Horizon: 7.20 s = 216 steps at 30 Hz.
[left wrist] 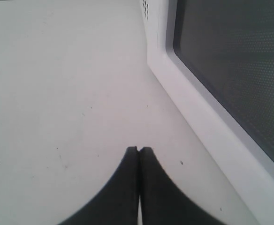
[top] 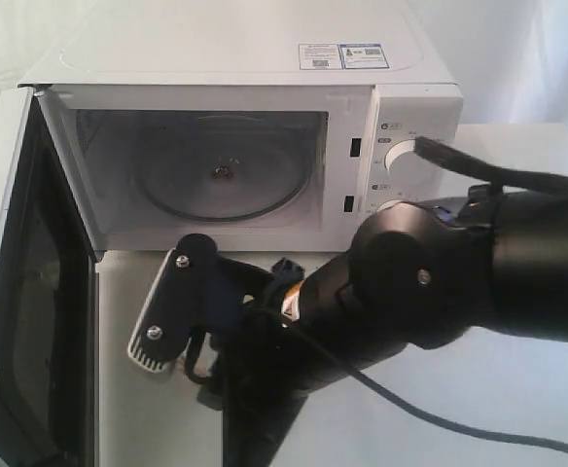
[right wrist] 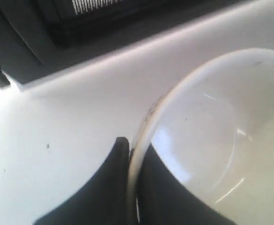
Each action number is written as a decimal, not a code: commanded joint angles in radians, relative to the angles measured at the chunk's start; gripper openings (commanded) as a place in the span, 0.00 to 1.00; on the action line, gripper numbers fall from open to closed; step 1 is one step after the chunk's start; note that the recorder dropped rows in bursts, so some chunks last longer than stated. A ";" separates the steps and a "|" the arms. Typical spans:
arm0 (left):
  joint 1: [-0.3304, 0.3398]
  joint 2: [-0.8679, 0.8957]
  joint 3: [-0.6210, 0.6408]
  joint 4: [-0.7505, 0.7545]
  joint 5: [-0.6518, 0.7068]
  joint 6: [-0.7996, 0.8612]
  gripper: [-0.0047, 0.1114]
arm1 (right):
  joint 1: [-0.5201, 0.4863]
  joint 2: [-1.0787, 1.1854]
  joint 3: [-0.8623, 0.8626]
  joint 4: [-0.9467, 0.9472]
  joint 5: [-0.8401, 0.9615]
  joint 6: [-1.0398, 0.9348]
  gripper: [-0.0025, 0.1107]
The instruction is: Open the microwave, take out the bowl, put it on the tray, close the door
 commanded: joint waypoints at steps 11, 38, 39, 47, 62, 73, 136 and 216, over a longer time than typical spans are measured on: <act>-0.001 -0.005 0.004 -0.005 0.002 -0.006 0.04 | -0.045 -0.184 0.022 -0.625 0.536 0.728 0.02; -0.001 -0.005 0.004 -0.005 0.002 -0.006 0.04 | -0.209 -0.034 0.170 -0.664 0.184 0.814 0.02; -0.001 -0.005 0.004 -0.005 0.002 -0.006 0.04 | -0.209 -0.032 0.172 -0.660 0.179 0.814 0.02; -0.001 -0.005 0.004 -0.005 0.002 -0.006 0.04 | -0.209 -0.030 0.195 -0.635 0.155 0.809 0.02; -0.001 -0.005 0.004 -0.005 0.002 -0.006 0.04 | -0.209 -0.030 0.195 -0.593 0.162 0.809 0.36; -0.001 -0.005 0.004 -0.005 0.002 -0.006 0.04 | -0.209 -0.074 0.122 -0.597 0.259 0.809 0.36; -0.005 0.506 -0.599 -0.272 0.443 0.286 0.04 | -0.209 -0.366 0.157 -0.457 -0.128 0.787 0.23; -0.089 0.980 -0.812 -1.045 0.635 1.039 0.04 | 0.058 0.260 0.140 0.257 -1.679 0.369 0.02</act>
